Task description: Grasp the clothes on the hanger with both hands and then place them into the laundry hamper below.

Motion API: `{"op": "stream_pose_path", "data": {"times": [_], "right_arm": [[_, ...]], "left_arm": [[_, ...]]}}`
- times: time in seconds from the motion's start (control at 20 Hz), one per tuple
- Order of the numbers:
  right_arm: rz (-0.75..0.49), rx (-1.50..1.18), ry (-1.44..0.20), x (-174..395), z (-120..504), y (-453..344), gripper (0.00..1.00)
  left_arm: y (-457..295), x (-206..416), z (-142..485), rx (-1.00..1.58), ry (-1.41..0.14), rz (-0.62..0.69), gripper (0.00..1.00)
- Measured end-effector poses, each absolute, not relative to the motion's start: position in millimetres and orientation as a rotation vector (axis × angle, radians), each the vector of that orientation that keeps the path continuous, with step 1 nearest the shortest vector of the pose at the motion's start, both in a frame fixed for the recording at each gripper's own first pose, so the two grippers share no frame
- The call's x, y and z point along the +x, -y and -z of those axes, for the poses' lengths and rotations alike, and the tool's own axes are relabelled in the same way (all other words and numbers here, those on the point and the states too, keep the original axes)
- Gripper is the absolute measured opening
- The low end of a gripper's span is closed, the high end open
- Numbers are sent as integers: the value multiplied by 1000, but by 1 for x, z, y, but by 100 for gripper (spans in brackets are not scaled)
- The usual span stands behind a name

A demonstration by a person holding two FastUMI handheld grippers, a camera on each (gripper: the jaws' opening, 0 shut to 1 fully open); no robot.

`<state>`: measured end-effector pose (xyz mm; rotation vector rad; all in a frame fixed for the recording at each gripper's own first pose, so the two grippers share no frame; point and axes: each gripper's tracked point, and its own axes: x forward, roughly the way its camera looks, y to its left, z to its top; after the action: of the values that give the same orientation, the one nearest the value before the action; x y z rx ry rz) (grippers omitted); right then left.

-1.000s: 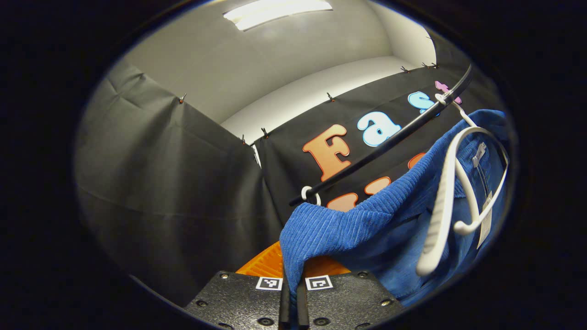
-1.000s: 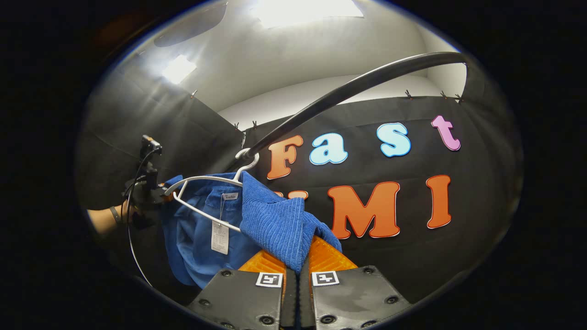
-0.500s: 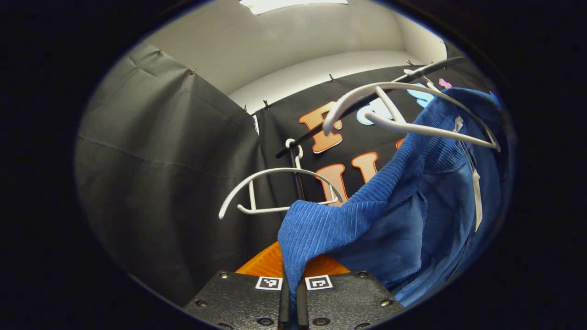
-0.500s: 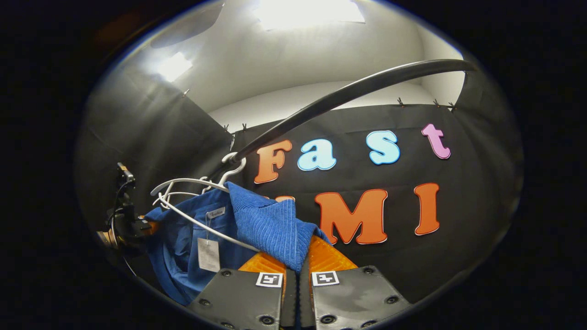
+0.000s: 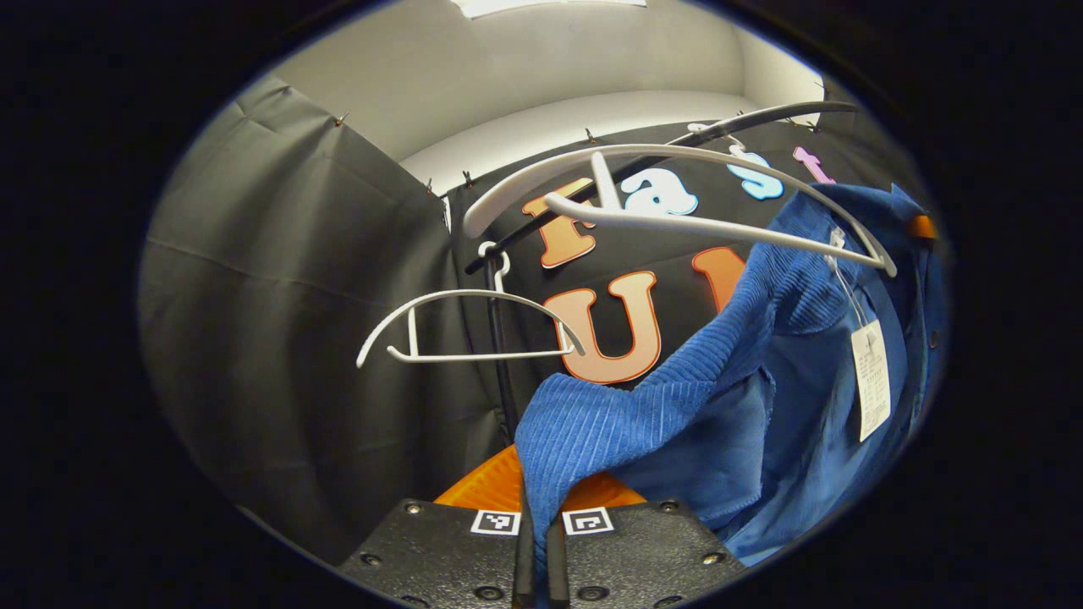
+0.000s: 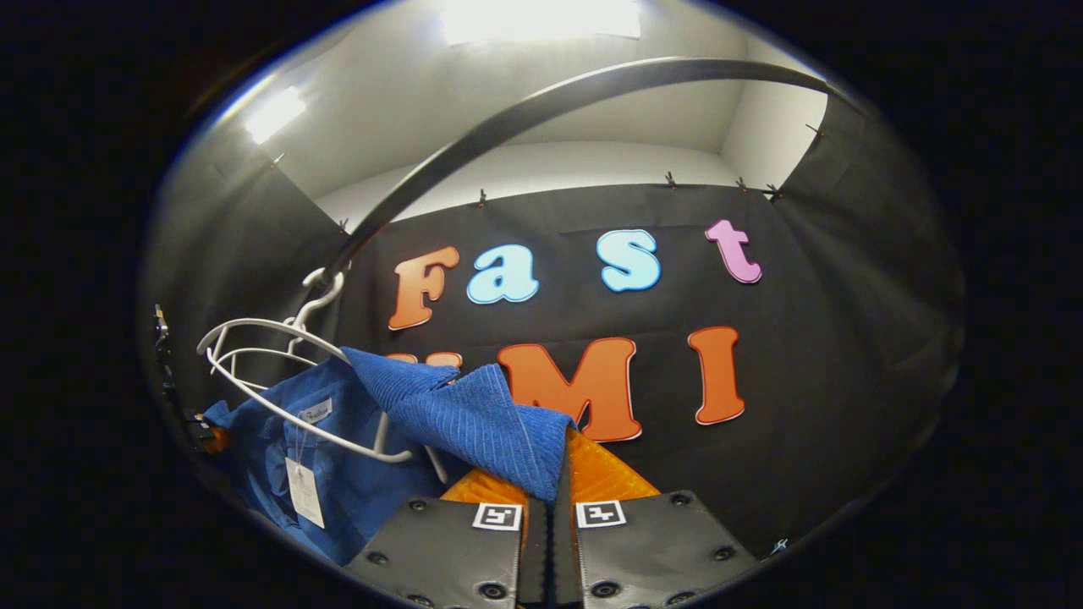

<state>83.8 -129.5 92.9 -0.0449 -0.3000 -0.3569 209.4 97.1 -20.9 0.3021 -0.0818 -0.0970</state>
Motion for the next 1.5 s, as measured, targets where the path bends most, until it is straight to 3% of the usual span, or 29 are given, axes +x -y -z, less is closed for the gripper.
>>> {"op": "stream_pose_path", "data": {"times": [0.85, 1.1, 1.5], "right_arm": [[465, -69, 128, 56, -16, 181, 10], [382, -98, 103, 60, -10, 154, 10], [127, -100, 93, 83, -4, 59, 10]], "left_arm": [[-61, 178, 66, 219, -27, 136, 5], [-51, 166, 71, 211, -44, 153, 5], [-17, 146, 65, 134, -64, 228, 5]]}}
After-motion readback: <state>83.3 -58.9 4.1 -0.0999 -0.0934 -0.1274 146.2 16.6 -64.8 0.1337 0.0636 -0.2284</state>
